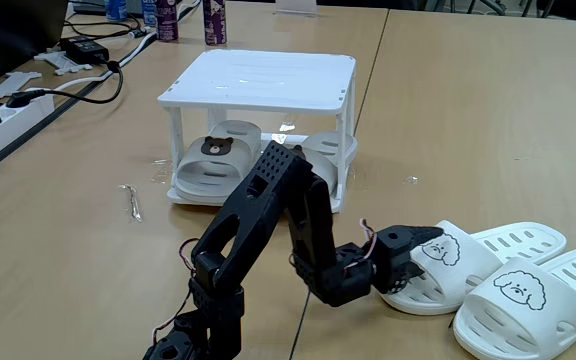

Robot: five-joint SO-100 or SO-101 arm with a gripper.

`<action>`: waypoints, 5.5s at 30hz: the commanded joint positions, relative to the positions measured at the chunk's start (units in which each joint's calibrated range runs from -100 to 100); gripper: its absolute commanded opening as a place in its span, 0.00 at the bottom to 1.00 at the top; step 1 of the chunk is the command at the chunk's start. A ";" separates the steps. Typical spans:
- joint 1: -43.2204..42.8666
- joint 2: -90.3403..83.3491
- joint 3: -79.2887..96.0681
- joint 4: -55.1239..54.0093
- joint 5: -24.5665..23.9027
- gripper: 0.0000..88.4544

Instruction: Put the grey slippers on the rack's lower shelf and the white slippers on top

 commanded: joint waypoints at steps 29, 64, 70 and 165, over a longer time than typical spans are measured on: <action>3.15 -67.15 -20.17 70.26 0.42 0.01; -52.77 -55.54 -47.95 88.64 0.42 0.01; -52.53 -31.14 -70.87 88.55 0.42 0.01; 17.05 -17.42 33.33 -10.84 0.42 0.13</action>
